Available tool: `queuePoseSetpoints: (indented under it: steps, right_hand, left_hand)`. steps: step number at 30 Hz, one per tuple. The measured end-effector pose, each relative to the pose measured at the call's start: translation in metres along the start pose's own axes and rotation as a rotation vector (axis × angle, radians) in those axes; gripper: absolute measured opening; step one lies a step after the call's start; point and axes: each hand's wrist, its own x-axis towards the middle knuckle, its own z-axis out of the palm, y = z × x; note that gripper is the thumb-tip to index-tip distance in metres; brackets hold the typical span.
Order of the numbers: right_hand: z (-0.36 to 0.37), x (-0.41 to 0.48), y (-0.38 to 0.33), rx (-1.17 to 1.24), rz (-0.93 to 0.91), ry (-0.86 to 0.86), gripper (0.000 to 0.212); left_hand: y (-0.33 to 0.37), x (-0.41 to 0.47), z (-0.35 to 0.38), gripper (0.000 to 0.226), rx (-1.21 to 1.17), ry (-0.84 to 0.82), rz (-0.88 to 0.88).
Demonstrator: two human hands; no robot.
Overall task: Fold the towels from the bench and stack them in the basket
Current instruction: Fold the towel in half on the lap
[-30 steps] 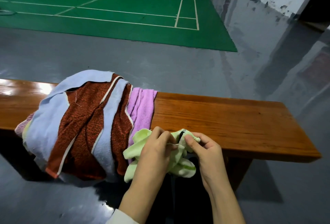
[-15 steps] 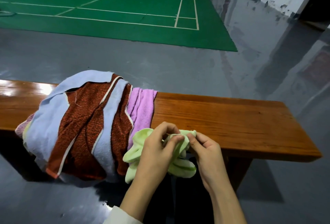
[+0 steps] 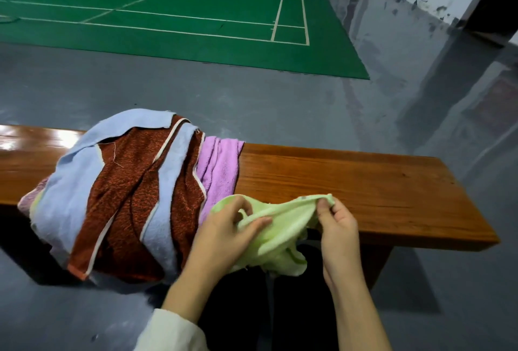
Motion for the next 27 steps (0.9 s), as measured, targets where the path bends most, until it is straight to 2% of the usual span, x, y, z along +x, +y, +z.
queuePoseSetpoints:
  steps: [2,4,11,13,15,19,24,27]
  right_hand:
    - [-0.002,0.008,-0.001,0.021,-0.020,0.108,0.028]
    - [-0.001,0.014,-0.003,0.068,-0.035,0.189,0.025]
    - [0.005,0.024,-0.004,0.105,-0.091,0.261,0.022]
    - [0.005,0.028,-0.006,0.103,-0.098,0.281,0.024]
    - [0.004,0.032,-0.005,0.085,-0.092,0.263,0.023]
    - [0.002,0.042,0.000,-0.038,-0.098,0.216,0.024]
    - [0.008,0.058,-0.006,-0.113,-0.160,0.210,0.022]
    - [0.014,0.064,-0.028,-0.154,-0.226,0.195,0.021]
  left_hand:
    - [-0.020,0.002,-0.021,0.049,0.062,-0.041,0.032]
    - [-0.035,0.002,-0.045,0.044,0.040,-0.048,0.018]
    - [-0.043,0.011,-0.104,0.057,-0.093,-0.006,-0.017]
    - [-0.047,0.017,-0.114,0.060,-0.003,-0.068,0.046]
    - [-0.053,0.028,-0.124,0.063,0.203,-0.113,0.123]
    - [-0.057,0.058,-0.145,0.051,0.563,-0.137,0.347]
    - [-0.046,0.082,-0.163,0.052,0.695,-0.079,0.403]
    - [-0.029,0.088,-0.171,0.027,0.751,0.051,0.379]
